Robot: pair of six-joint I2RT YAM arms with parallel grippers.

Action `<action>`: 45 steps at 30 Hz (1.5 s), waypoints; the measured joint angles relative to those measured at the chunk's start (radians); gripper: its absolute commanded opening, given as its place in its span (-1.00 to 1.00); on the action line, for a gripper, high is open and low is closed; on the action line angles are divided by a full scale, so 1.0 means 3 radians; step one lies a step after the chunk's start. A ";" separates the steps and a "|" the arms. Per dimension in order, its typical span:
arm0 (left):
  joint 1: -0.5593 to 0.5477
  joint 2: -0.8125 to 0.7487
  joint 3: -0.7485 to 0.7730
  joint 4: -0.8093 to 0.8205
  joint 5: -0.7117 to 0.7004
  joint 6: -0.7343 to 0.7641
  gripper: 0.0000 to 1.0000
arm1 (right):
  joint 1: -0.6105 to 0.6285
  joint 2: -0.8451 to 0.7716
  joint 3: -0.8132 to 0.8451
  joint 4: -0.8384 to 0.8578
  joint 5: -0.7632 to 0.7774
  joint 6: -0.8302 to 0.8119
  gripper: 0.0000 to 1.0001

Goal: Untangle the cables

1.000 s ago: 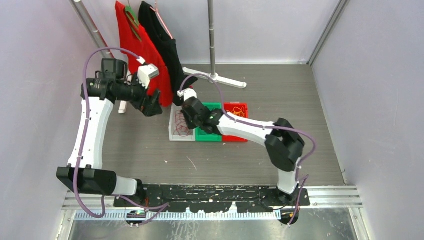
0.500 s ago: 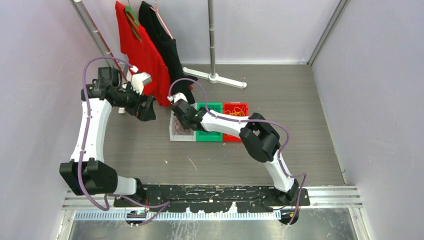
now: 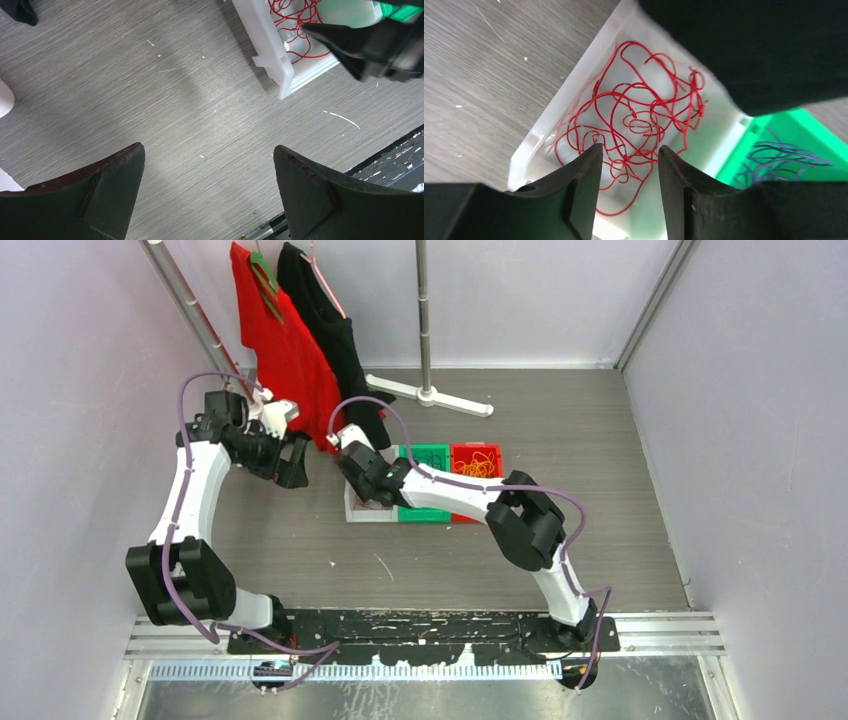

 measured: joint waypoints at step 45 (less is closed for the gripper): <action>-0.0022 0.0352 -0.3343 0.6246 -0.0492 -0.1722 0.99 | -0.2977 -0.2227 -0.4625 0.3872 0.1062 0.0081 1.00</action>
